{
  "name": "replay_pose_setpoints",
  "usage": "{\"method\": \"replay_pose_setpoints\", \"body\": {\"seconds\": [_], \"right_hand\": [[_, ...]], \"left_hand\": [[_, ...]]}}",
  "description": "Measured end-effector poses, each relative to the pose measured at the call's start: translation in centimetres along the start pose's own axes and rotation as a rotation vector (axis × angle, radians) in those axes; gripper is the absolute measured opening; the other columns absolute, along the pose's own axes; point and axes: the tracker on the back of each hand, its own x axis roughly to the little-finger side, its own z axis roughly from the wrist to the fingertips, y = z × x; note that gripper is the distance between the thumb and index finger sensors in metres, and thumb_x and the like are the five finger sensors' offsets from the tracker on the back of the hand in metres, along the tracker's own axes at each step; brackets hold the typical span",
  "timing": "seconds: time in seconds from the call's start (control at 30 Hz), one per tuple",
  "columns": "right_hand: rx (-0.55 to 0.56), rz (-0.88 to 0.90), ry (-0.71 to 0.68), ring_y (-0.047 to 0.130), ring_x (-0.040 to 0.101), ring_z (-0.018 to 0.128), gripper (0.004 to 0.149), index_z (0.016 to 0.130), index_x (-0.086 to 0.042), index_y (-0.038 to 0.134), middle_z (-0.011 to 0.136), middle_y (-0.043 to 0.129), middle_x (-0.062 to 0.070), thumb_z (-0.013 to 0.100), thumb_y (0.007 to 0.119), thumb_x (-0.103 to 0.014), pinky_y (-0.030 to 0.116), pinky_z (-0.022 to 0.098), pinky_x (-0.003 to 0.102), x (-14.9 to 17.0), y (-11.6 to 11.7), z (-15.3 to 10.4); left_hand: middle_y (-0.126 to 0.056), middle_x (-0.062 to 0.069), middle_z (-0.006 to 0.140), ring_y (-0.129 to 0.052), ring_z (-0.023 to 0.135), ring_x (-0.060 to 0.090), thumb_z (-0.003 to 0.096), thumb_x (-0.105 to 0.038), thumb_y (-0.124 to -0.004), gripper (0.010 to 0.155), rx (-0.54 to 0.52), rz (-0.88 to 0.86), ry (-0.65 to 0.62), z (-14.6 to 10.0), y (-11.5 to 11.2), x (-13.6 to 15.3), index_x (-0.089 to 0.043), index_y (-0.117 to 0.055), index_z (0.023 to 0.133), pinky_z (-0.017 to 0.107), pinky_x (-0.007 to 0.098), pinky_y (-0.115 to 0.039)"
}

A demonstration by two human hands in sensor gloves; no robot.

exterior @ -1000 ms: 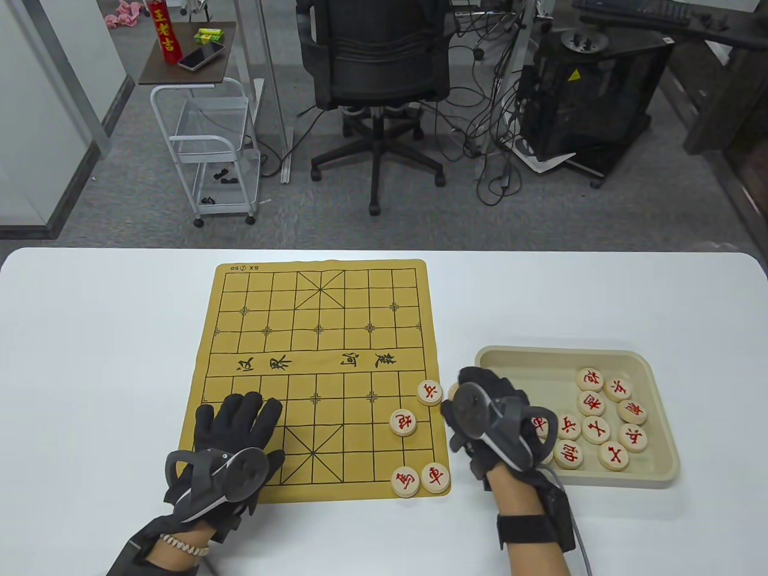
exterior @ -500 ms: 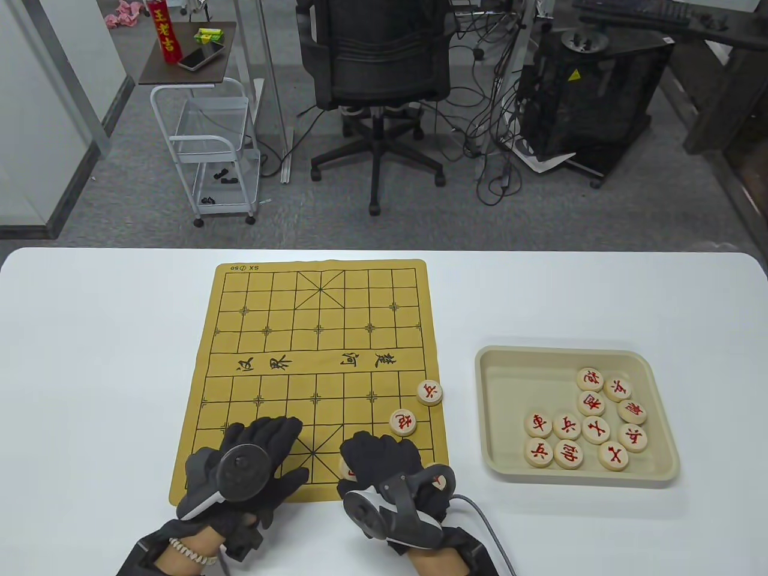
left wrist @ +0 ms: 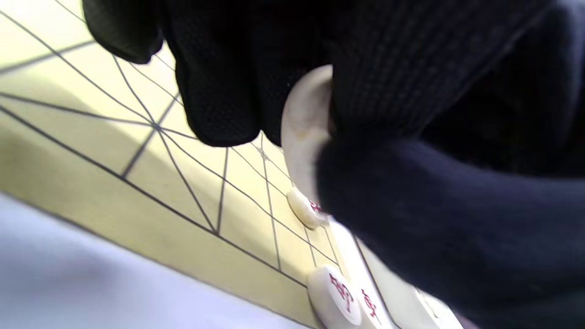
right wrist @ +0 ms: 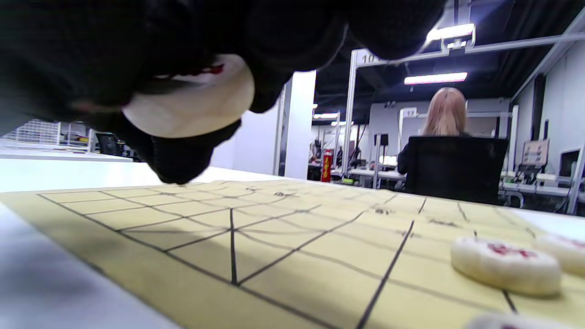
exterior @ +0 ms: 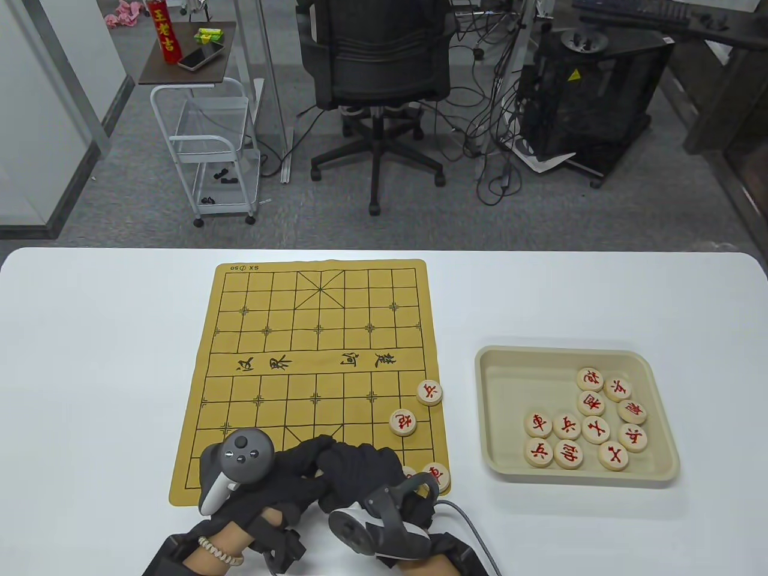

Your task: Set up Chinese chess pieces

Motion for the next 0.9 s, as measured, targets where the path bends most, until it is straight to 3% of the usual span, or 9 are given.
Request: {"method": "replay_pose_setpoints", "body": {"seconds": [0.1,0.23,0.33,0.57,0.73,0.9], "right_hand": [[-0.074,-0.05,0.103,0.085,0.019,0.087,0.078,0.107,-0.031,0.055,0.11,0.067,0.004,0.04,0.083,-0.062,0.074,0.068,0.05,2.8,0.6,-0.3],[-0.168,-0.079,0.248,0.064,0.038,0.11,0.088,0.114,-0.029,0.043,0.12,0.049,0.008,0.042,0.079,-0.065,0.053,0.078,0.067,6.2,1.1,-1.1],[-0.178,-0.103,0.319,0.057,0.042,0.113,0.088,0.115,-0.03,0.042,0.122,0.045,0.009,0.043,0.078,-0.065,0.045,0.078,0.071,8.1,1.0,-1.6],[-0.19,-0.093,0.361,0.058,0.041,0.113,0.087,0.114,-0.029,0.043,0.121,0.046,0.01,0.043,0.078,-0.065,0.047,0.077,0.072,9.0,1.1,-1.8],[-0.187,-0.091,0.356,0.058,0.041,0.112,0.086,0.114,-0.029,0.044,0.121,0.046,0.009,0.043,0.078,-0.065,0.047,0.077,0.072,8.8,1.3,-1.8],[-0.184,-0.102,0.356,0.059,0.04,0.112,0.086,0.114,-0.029,0.044,0.121,0.047,0.01,0.044,0.078,-0.064,0.048,0.077,0.071,8.8,1.1,-1.9]], "left_hand": [[-0.099,0.003,0.08,-0.103,0.072,0.033,0.0339,-0.038,-0.096,0.066,-0.022,0.082,0.013,-0.3,2.0,0.7,-0.025,-0.075,0.095,0.067,0.065,-0.066],[-0.1,0.004,0.08,-0.104,0.071,0.033,0.0335,-0.037,-0.098,0.063,0.008,0.186,0.046,-0.6,4.4,1.6,-0.026,-0.08,0.092,0.067,0.066,-0.065],[-0.101,0.004,0.08,-0.104,0.072,0.034,0.0335,-0.036,-0.098,0.058,0.069,0.297,0.111,-0.7,6.1,2.6,-0.028,-0.084,0.089,0.067,0.066,-0.065],[-0.102,0.003,0.081,-0.104,0.073,0.032,0.0328,-0.034,-0.1,0.055,0.189,0.466,0.315,-0.7,8.3,5.8,-0.031,-0.086,0.086,0.068,0.065,-0.065],[-0.103,0.002,0.08,-0.105,0.072,0.032,0.0323,-0.035,-0.1,0.055,0.279,0.491,0.427,-0.1,8.1,8.0,-0.031,-0.087,0.085,0.067,0.063,-0.067],[-0.103,0.002,0.082,-0.103,0.074,0.032,0.0316,-0.035,-0.1,0.055,0.237,0.559,0.453,-0.1,7.9,7.8,-0.031,-0.088,0.085,0.067,0.063,-0.066]]}}
